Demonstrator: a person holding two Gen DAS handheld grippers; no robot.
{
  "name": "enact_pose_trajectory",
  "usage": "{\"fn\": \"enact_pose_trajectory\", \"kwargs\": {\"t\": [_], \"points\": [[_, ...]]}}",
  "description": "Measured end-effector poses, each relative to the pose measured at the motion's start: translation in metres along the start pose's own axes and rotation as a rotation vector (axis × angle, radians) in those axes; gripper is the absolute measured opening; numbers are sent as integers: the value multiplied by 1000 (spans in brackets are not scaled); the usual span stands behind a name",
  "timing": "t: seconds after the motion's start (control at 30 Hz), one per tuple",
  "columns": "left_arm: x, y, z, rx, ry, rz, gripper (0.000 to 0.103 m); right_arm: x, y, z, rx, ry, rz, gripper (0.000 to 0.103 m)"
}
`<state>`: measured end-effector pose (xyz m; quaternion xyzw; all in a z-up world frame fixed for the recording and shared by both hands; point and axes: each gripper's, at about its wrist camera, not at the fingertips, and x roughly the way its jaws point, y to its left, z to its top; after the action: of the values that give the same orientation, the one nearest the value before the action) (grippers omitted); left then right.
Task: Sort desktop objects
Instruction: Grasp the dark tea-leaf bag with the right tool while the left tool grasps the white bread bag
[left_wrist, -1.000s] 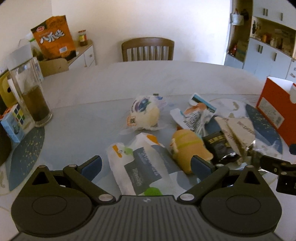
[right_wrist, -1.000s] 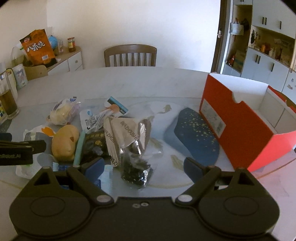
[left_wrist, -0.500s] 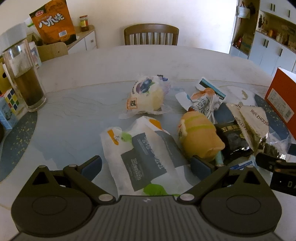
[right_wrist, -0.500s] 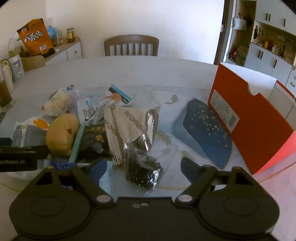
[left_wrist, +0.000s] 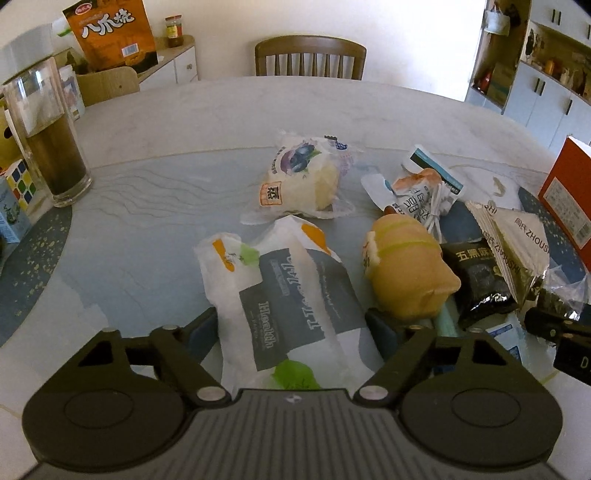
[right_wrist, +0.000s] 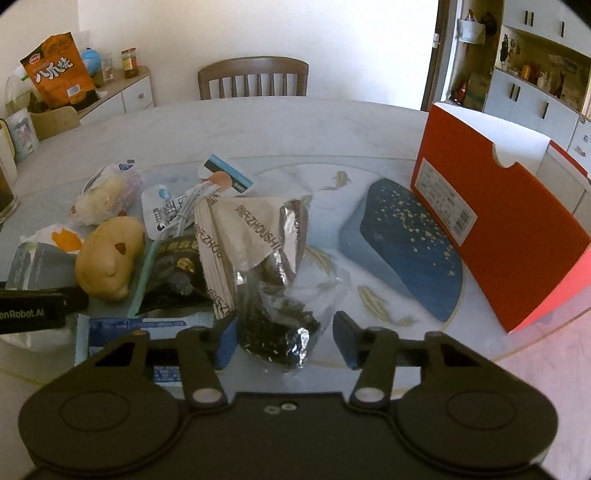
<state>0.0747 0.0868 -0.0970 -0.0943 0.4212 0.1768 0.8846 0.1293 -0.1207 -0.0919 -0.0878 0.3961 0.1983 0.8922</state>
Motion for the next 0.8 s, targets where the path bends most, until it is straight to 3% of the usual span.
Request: {"fn": "enact_pose_trajectory", "kwargs": {"t": [0.13,0.33,0.8], "points": [[-2,3,1,-12,-2,2,71,-1,0,1,-5,4,3,38],[-8,5,3,-10,-11,-2,64,-6,-4,2,9,8,-14,36],[-59,8,7,20,-89,-34,64,-50,-4,12,45,-73,-25,36]]}}
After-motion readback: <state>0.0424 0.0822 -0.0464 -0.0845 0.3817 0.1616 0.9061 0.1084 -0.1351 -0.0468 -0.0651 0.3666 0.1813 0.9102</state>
